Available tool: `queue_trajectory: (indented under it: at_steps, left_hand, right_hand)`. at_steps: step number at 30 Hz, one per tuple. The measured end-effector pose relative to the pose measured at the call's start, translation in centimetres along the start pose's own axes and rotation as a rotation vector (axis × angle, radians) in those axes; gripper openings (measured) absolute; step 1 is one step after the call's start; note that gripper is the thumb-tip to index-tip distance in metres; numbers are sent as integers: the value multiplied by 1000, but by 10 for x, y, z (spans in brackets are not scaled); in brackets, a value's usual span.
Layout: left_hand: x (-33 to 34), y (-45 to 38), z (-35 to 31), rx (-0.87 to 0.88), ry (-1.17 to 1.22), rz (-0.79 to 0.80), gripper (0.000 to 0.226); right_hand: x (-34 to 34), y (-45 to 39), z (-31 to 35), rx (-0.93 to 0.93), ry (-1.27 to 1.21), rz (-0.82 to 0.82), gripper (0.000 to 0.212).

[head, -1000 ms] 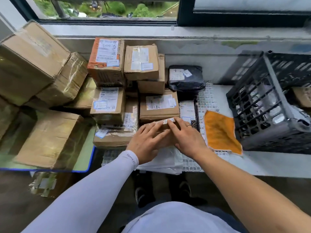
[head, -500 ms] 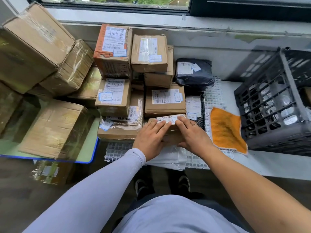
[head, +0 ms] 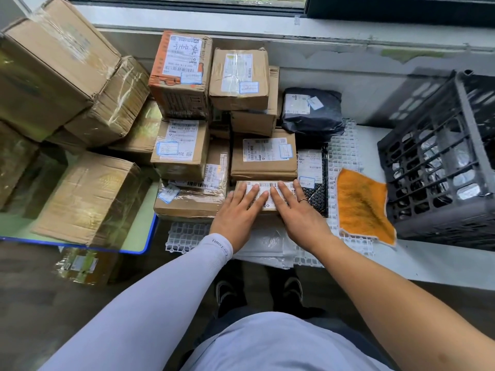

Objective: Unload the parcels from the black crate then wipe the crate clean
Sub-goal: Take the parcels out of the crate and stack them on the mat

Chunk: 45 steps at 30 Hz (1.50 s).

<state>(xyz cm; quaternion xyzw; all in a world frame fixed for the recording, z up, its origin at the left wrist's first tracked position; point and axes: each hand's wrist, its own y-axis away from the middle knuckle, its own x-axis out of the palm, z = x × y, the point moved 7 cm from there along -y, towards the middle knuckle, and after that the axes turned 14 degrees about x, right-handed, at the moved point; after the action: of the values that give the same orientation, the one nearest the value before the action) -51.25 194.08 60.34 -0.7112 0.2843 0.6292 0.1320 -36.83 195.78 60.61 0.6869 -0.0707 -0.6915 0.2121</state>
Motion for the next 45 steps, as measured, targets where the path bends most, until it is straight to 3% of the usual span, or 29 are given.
queue_trajectory:
  at_steps: [14, 22, 31, 37, 45]
  left_hand:
    - [-36, -11, 12, 78, -59, -222, 85]
    - [-63, -20, 18, 124, -68, -151, 80]
    - [-80, -23, 25, 138, -162, -352, 81]
    - [-92, -35, 62, 93, -217, -277, 70]
    - [-82, -36, 99, -13, -270, -201, 74]
  right_hand:
    - [-37, -2, 3, 12, 13, -186, 84]
    - [-60, -7, 2, 23, 16, -180, 84]
    - [-82, -12, 9, -2, -31, -314, 74]
    - [-99, -45, 27, 2, -30, -347, 70]
    - [-91, -80, 52, 20, -38, -247, 69]
